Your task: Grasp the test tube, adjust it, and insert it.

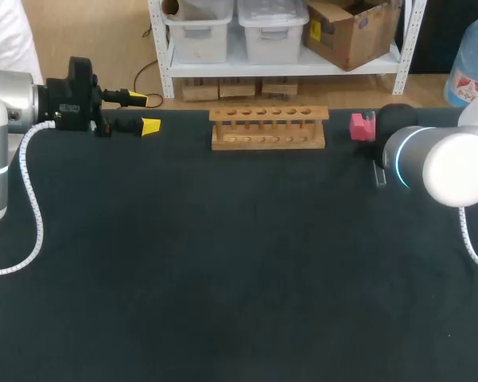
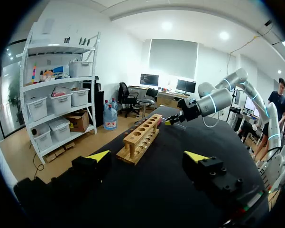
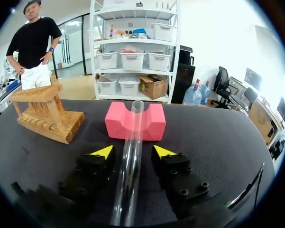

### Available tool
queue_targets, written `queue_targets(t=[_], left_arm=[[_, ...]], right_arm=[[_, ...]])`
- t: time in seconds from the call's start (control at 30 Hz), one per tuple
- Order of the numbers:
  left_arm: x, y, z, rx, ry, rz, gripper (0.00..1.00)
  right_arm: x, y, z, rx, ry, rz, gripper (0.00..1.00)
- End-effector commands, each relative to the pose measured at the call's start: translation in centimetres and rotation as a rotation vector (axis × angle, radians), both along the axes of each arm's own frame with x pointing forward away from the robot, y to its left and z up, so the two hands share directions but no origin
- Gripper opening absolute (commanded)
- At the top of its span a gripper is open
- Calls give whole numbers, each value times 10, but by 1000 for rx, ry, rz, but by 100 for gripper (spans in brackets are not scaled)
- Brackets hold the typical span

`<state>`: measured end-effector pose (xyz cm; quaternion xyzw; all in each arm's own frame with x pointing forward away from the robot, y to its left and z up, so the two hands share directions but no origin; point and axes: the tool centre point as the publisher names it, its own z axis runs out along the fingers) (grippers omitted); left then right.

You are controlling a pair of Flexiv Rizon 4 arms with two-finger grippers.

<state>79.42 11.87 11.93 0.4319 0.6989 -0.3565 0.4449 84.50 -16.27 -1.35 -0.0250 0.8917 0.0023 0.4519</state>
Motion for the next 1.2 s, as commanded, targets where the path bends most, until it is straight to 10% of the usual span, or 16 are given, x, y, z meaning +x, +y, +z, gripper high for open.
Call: queue_targets(t=[0.03, 0.1, 0.7, 0.9, 1.2], left_arm=[[-1, 0, -1, -3, -5, 3, 100], [-1, 0, -1, -3, -5, 3, 100], [-1, 0, -1, -3, -5, 3, 100], [-1, 0, -1, -3, -5, 3, 100], [-1, 0, -1, -3, -5, 3, 100]], right_arm=[[2, -1, -1, 4, 2, 6, 46], [2, -1, -2, 3, 4, 5, 33], [3, -1, -1, 0, 10, -5, 27], [2, -1, 1, -2, 9, -8, 0], [1, -1, 2, -4, 12, -27, 0]])
